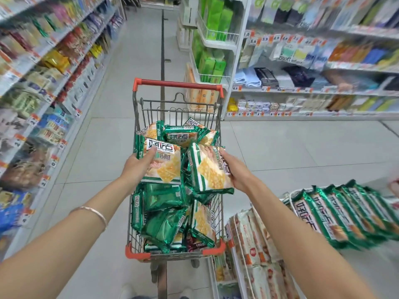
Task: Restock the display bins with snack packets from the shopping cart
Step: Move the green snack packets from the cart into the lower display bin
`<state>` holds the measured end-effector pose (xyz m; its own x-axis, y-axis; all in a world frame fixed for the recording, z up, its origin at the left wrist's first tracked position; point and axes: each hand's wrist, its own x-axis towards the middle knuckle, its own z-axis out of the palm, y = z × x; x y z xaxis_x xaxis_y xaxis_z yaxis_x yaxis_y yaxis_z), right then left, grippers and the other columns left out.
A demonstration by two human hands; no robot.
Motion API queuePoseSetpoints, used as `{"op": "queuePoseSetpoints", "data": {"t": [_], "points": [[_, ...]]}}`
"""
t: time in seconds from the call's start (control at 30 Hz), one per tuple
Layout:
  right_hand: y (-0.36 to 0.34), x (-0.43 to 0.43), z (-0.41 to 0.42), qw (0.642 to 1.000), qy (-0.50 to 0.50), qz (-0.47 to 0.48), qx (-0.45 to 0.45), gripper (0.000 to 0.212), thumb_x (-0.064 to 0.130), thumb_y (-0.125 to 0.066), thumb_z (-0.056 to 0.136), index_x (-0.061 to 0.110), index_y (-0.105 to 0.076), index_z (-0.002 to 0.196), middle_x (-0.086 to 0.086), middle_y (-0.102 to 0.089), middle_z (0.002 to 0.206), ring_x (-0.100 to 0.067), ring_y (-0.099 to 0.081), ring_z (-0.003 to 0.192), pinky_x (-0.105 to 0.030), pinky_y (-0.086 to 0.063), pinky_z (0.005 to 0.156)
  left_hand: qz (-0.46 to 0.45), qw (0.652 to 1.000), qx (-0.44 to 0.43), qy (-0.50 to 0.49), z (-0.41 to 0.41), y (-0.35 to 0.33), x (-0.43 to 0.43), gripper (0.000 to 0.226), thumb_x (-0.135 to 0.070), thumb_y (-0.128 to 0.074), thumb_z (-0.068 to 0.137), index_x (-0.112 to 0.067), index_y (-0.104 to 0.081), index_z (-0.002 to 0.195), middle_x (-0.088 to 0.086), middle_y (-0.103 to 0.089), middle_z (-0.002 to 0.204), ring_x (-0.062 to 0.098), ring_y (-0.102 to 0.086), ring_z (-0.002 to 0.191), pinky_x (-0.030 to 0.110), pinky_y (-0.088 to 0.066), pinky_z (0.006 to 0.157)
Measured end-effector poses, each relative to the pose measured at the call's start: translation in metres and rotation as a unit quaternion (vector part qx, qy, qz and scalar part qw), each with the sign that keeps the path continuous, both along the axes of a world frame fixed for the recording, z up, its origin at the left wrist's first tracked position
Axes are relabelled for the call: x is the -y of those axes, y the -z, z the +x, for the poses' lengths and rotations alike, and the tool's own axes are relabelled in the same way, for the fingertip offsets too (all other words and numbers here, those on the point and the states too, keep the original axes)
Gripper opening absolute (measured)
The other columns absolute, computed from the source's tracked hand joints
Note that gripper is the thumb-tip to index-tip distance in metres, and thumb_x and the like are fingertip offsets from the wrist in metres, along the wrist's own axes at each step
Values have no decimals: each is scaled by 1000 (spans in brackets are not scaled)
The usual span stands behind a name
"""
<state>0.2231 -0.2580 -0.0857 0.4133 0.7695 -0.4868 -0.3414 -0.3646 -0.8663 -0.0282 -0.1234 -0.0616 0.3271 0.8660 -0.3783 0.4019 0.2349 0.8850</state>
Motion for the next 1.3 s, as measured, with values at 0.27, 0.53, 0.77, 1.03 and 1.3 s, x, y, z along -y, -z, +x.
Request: {"op": "queuePoseSetpoints", "data": {"t": [0.27, 0.53, 0.77, 1.03, 1.3], "points": [[-71, -20, -37, 878, -195, 95, 427, 19, 36, -67, 94, 28, -75, 79, -2, -48, 63, -15, -38, 57, -30, -30, 56, -121, 946, -67, 292, 32, -38, 23, 94, -79, -21, 81, -21, -28, 155, 8, -48, 150, 31, -48, 135, 55, -34, 114], [-75, 15, -52, 888, 153, -32, 433, 72, 59, -65, 87, 17, -48, 143, -3, -51, 146, -21, -46, 134, -46, -37, 113, -138, 925, 9, 355, 45, -30, 18, 48, -54, -60, 87, -12, -61, 111, 5, -76, 91, 19, -73, 84, 34, -61, 75], [-38, 108, -29, 965, 258, -38, 26, 124, 83, -78, 49, 8, -46, 142, -13, -69, 122, -32, -71, 102, -52, -57, 91, -123, 879, 21, 460, 124, -35, 58, 116, -70, -85, 48, -14, -41, 139, 17, -65, 124, 31, -68, 97, 40, -59, 73], [-28, 276, 16, 873, 481, -19, 80, 149, 92, -75, 31, 27, -26, 156, -2, -40, 157, -27, -53, 132, -54, -48, 105, -39, 728, 29, 684, 221, -78, 210, 69, -56, -85, 63, -21, -60, 118, 1, -76, 107, 19, -73, 94, 36, -57, 83], [-34, 436, -28, 754, 605, -55, 250, 77, 49, -77, 81, 25, -39, 144, 7, -54, 137, -13, -53, 120, -30, -46, 94, 154, 659, 13, 736, 277, -40, 389, 128, -39, -94, 61, -18, -11, 157, -2, -50, 136, 24, -46, 132, 32, -36, 110]]}}
